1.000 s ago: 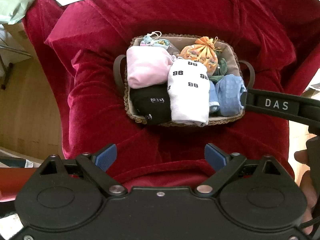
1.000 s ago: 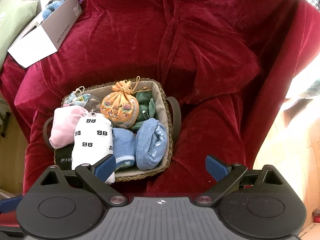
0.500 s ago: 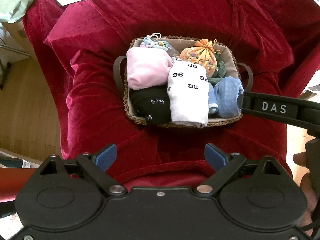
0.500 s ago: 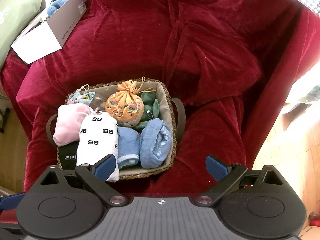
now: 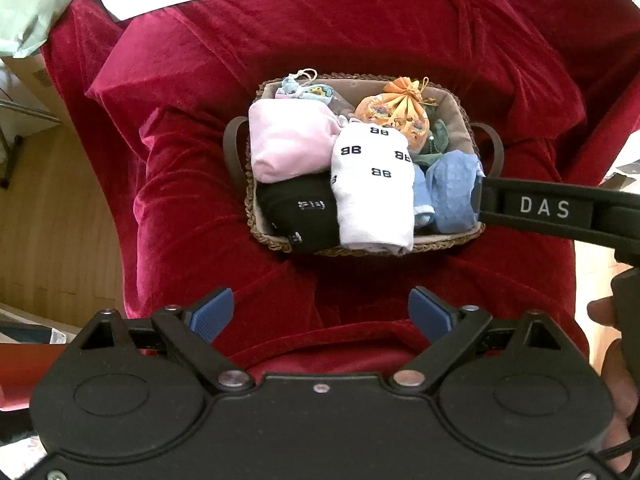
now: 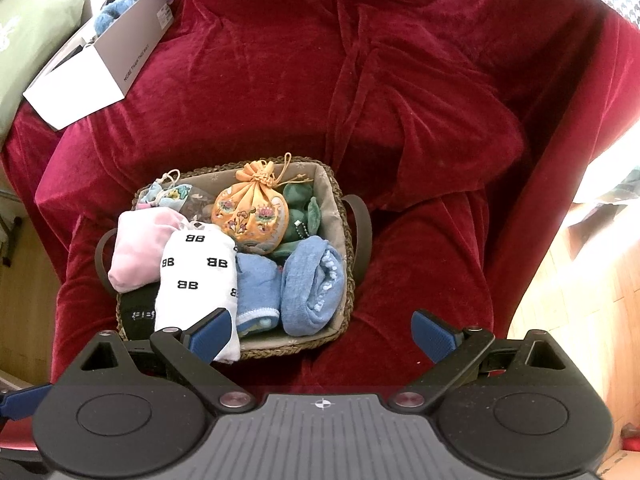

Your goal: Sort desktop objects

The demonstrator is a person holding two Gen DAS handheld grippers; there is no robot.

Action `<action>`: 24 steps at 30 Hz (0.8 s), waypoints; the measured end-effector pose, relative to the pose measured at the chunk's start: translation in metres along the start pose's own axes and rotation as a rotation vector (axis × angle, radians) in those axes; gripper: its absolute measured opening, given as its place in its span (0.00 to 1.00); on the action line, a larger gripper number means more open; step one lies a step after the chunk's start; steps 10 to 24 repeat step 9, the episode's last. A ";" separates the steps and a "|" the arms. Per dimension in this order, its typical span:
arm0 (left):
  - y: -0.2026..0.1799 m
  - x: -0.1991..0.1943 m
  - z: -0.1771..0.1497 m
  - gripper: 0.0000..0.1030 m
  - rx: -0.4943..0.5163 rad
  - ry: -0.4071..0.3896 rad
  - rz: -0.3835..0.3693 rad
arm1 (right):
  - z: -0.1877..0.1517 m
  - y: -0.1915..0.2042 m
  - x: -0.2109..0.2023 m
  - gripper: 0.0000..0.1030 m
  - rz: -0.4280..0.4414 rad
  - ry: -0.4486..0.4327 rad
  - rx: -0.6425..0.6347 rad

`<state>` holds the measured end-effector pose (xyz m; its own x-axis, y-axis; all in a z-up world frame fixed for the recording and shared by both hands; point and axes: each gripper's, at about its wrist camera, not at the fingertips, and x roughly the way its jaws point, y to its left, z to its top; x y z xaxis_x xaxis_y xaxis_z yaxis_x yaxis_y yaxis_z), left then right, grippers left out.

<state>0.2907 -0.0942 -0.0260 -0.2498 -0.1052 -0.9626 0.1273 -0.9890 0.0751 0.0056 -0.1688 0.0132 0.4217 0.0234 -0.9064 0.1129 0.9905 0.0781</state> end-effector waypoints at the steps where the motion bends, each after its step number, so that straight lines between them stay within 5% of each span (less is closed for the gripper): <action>1: 0.000 0.000 0.000 0.89 0.000 0.000 0.000 | 0.000 0.000 0.000 0.94 0.001 0.000 0.000; 24: -0.003 -0.006 -0.001 0.85 0.029 -0.043 0.016 | 0.000 0.000 0.000 0.94 0.001 -0.001 0.000</action>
